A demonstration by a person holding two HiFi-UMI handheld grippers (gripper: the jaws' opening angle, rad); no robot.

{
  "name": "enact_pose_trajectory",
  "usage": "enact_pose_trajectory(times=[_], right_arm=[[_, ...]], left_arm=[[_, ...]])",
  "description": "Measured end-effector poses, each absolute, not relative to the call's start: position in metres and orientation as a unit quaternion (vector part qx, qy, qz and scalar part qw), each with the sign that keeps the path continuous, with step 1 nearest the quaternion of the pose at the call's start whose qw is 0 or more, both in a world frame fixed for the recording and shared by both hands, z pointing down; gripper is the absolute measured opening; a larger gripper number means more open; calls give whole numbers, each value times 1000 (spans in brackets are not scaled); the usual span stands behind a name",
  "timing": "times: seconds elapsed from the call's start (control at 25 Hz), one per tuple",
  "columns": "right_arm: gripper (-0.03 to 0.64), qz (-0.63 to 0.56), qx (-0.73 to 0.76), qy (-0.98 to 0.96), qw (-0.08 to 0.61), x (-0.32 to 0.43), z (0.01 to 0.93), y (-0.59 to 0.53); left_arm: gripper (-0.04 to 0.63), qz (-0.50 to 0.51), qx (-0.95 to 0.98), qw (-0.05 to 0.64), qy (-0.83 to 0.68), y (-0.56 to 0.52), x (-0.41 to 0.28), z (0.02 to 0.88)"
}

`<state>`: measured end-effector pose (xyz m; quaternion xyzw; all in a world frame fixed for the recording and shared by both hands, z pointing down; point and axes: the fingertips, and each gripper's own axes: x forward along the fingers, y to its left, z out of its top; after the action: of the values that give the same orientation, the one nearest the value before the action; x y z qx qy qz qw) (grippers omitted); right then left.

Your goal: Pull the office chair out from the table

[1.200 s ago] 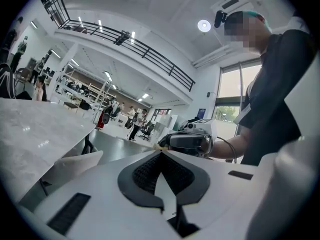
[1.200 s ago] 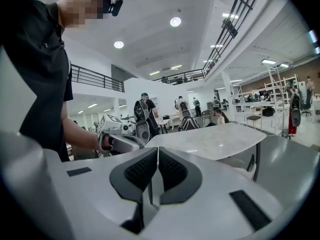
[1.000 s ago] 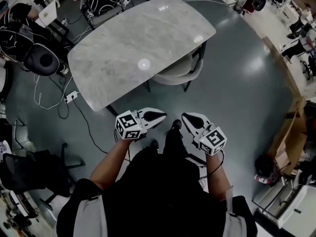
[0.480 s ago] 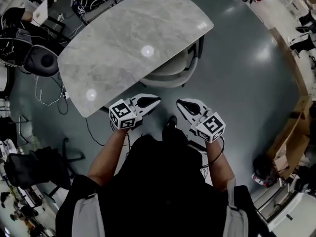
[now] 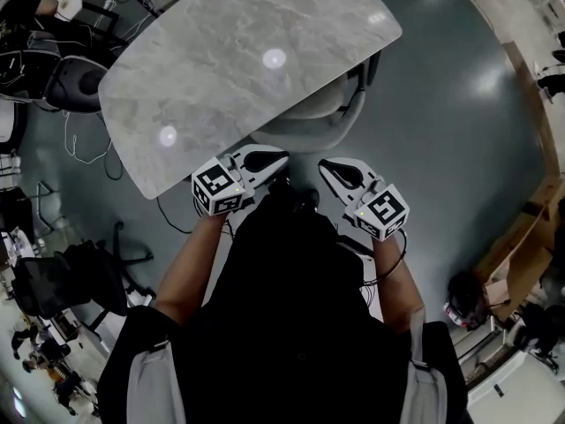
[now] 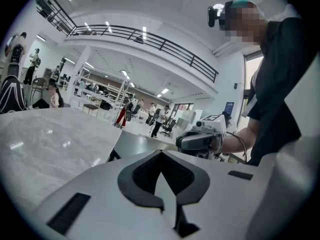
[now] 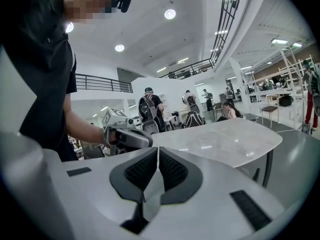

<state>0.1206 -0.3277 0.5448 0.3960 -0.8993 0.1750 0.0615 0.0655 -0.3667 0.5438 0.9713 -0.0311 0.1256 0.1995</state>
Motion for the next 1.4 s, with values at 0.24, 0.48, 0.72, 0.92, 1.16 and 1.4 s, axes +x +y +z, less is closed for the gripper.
enact_pose_trajectory(times=[0.24, 0.48, 0.72, 0.92, 1.16, 1.4], right_arm=[[23, 180, 409, -887, 113, 116, 559, -358], [28, 159, 384, -883, 217, 97, 587, -377], [128, 149, 323, -892, 279, 82, 626, -381], [158, 116, 272, -891, 345, 75, 659, -376], [176, 116, 234, -883, 389, 68, 694, -372], [187, 95, 211, -866, 444, 66, 718, -372]], left_arm=[[12, 171, 976, 138, -4, -387, 58, 564], [12, 223, 972, 65, 23, -402, 58, 585], [25, 287, 957, 13, 44, -400, 68, 617], [83, 353, 934, -18, 61, -394, 65, 652], [129, 395, 914, -37, 85, -387, 62, 681], [180, 443, 886, -78, 111, -376, 62, 708]])
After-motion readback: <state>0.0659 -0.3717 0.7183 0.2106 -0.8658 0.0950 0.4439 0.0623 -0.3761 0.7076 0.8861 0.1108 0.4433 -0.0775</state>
